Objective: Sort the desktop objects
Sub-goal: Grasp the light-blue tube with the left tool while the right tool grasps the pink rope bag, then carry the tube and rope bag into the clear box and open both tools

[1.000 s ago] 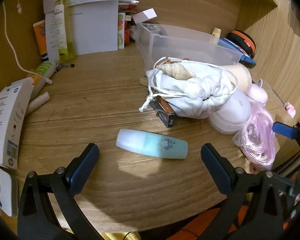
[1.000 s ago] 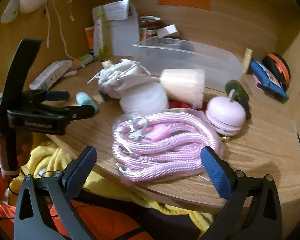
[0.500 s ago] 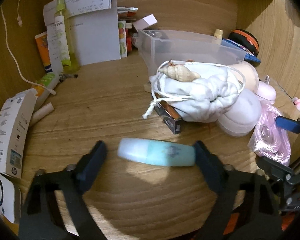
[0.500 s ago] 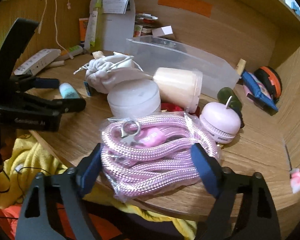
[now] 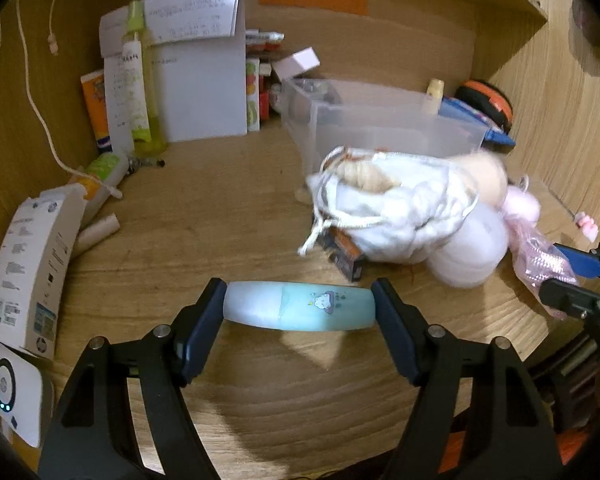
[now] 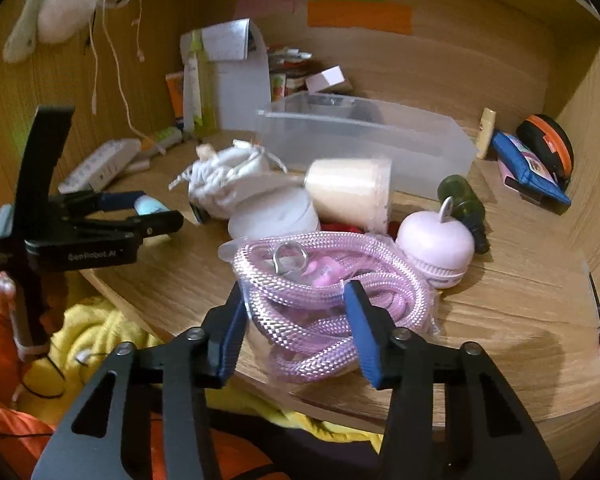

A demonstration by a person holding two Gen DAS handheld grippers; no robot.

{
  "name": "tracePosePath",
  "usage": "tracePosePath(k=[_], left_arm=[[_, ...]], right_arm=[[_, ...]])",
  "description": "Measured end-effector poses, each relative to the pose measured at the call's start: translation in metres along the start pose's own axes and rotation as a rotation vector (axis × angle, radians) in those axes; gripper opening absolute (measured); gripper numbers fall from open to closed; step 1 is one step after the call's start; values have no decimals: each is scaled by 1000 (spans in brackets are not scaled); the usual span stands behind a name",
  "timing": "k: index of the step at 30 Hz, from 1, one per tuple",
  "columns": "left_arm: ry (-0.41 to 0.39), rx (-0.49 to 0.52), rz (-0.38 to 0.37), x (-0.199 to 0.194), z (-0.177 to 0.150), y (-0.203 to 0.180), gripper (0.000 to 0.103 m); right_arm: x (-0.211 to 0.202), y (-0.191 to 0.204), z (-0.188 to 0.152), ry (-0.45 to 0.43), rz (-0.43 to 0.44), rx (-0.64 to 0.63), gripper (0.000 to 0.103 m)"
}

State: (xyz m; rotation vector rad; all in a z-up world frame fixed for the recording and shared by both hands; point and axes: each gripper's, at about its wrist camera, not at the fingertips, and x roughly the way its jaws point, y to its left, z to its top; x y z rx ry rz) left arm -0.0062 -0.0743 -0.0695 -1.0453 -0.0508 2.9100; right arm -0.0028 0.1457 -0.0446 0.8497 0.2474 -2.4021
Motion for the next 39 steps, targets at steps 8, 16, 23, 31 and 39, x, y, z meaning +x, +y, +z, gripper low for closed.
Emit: tracePosePath(k=[8,16,23,31,39], left_arm=[[-80,-7,-5,-23,16,-5,73],[-143,5,-12,-38,32,-13,73],[-190,6,-27,-49,47,-18,73],[-232,15,-31,-53,68,-21,73],[-223,0,-34,-39,95,-14,73]], right_arm=[[-24,-19,14,-71,48,64,28],[-39,-29,30,-117,42,70,21],[-52,-37,44,-149,52,75,21],[-70,-42,71,-210,58,46,21],[-63,-57,106,-238,43,32,21]])
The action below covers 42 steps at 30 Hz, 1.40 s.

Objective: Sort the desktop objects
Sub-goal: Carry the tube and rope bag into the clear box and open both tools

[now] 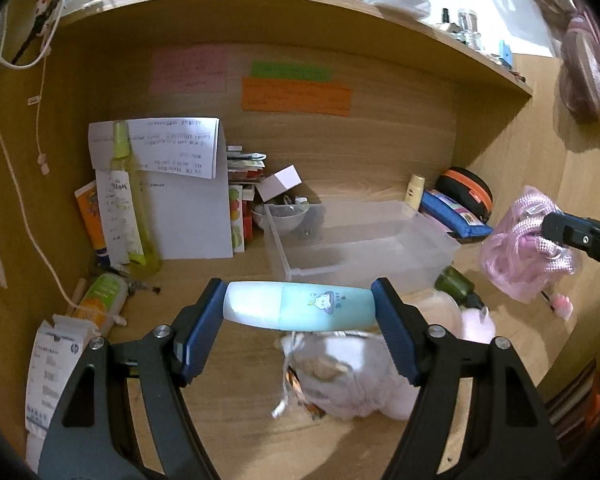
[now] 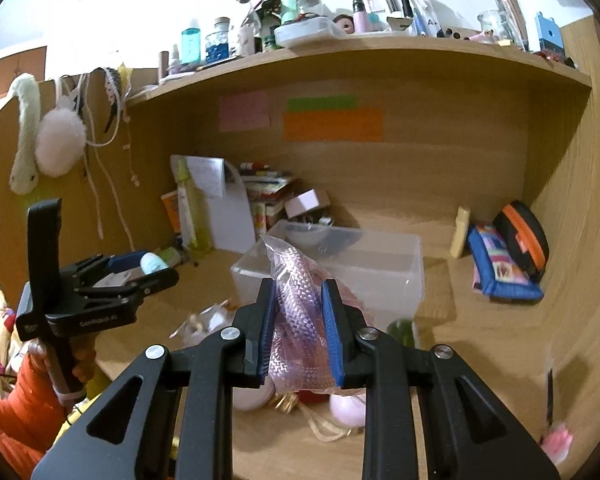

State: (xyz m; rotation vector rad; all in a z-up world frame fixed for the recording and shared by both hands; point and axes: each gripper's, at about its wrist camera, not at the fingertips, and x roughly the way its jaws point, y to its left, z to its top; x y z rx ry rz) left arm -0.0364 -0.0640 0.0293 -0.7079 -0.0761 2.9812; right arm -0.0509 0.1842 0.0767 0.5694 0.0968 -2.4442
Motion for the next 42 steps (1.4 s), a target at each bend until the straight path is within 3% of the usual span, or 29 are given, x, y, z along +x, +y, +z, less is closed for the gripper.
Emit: tracePosePath(k=[10,20,32,35,42], left_arm=[[44,-22,-14,49,44,10,73],[129,-16,-59,118,76,1,73],[288,33,-99,198,66,-13,73],[320,28,-123,208,63,-14,73],[333,34,-125,211,62,-13,73]], right_arm=[[48,-33,37,3,24,19,21],[110,-68,58,62,64,76,21],[181,-92,30,213,94,138,21],[190,-95,23,252,85,146,21],[194,-87,20,255,84,108,22]])
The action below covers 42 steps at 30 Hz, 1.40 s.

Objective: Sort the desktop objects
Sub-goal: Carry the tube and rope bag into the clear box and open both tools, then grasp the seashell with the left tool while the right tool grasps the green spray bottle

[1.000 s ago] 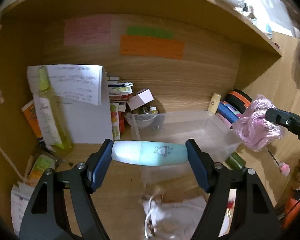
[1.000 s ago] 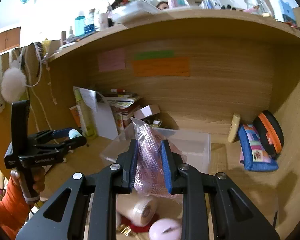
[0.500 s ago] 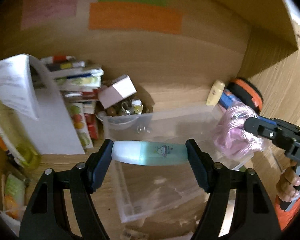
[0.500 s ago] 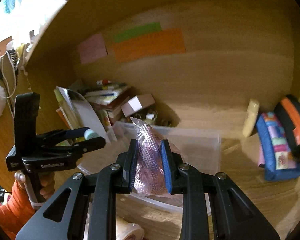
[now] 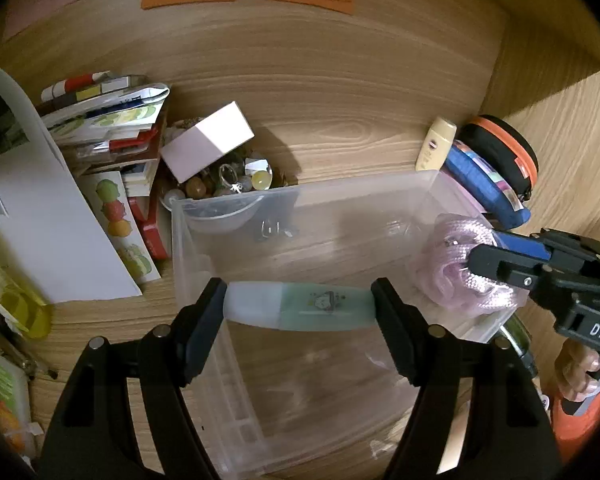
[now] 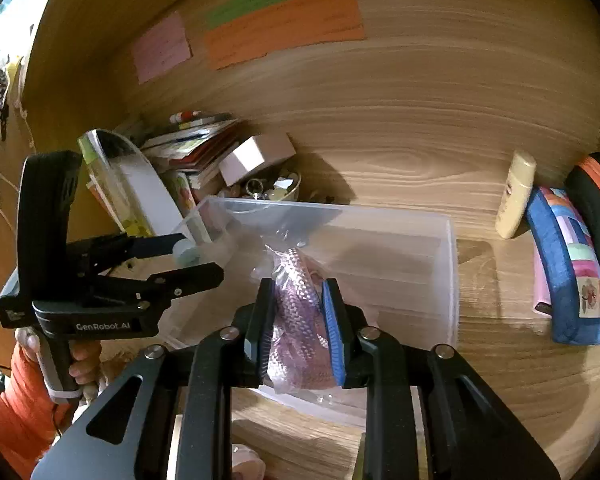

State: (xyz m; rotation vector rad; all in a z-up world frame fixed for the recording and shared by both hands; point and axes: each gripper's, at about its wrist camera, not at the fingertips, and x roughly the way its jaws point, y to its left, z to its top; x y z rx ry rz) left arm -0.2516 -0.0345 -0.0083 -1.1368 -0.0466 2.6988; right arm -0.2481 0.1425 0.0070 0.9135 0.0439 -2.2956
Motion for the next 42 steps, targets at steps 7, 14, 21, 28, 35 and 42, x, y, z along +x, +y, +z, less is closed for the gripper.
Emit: tracePosePath(k=[7,14,21,28,35,42], left_arm=[[14,17,-12,-2,-1,-3,76],[-73,22,-18,-29,2,-4,93],[-177,45,19,-70,0,-9,98],[-224,35,51,-95,-14,-9,101],[-211,-2,102,-116,-34,2,101],[-212,-12,148,-136,-65,6,101]], right_arm=[[3,4,2,-8,-35,-26,27],[-24,14,6,-105,-56,-59,63],[-59,25,4,-182,-213,-93,82],[-72,15,-12,-139,-255,-42,82],[-84,8,-34,-114,-270,7,82],[-99,10,-56,-99,-270,26,88]])
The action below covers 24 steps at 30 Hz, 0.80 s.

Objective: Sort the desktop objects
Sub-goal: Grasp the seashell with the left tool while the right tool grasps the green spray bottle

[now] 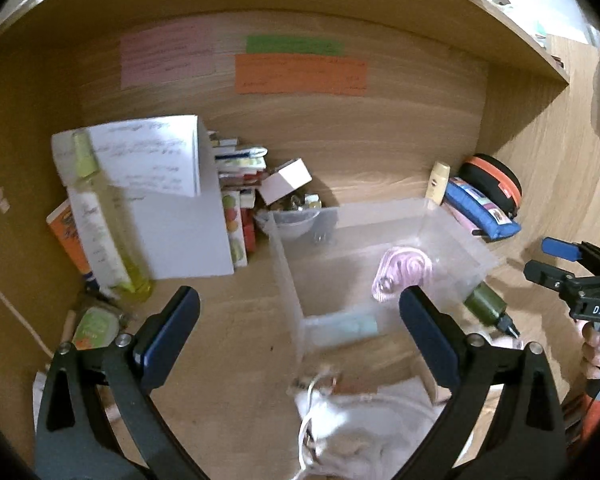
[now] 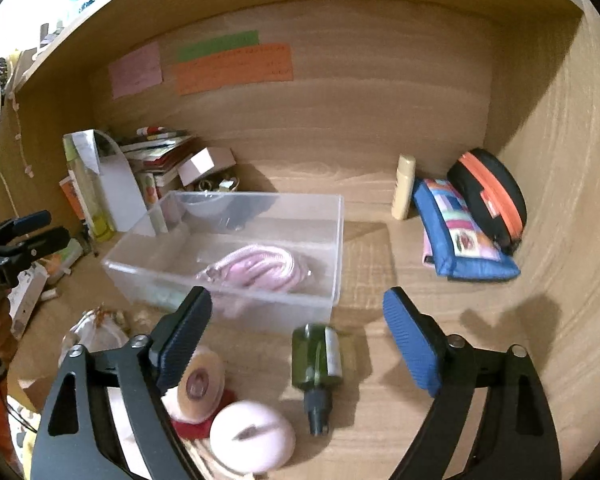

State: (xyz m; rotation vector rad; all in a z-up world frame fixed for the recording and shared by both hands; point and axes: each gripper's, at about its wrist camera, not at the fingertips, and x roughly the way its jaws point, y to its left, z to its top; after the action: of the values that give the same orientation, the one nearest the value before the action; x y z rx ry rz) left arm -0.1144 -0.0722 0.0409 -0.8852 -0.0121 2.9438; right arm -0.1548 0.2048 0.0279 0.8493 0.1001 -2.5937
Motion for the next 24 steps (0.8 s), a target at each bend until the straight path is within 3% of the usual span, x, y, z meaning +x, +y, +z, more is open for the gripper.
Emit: tracePosePath(k=[16,21,22,24], left_arm=[[86,28,2,-19,-61,8,101],[93,33,-30,-23,-78,9,100],[88,38,-37,-24,-79,7,98],[80,59,-53,-26,-83,1,75]], right_arm=[[-19,-1,-43,41,-47,-24,89],[-17,-7,-49,53,-69,-35,90],[-15,-9,-51,59,-76,-35,89],[-11,-12,-53,71,-79,-31,89]])
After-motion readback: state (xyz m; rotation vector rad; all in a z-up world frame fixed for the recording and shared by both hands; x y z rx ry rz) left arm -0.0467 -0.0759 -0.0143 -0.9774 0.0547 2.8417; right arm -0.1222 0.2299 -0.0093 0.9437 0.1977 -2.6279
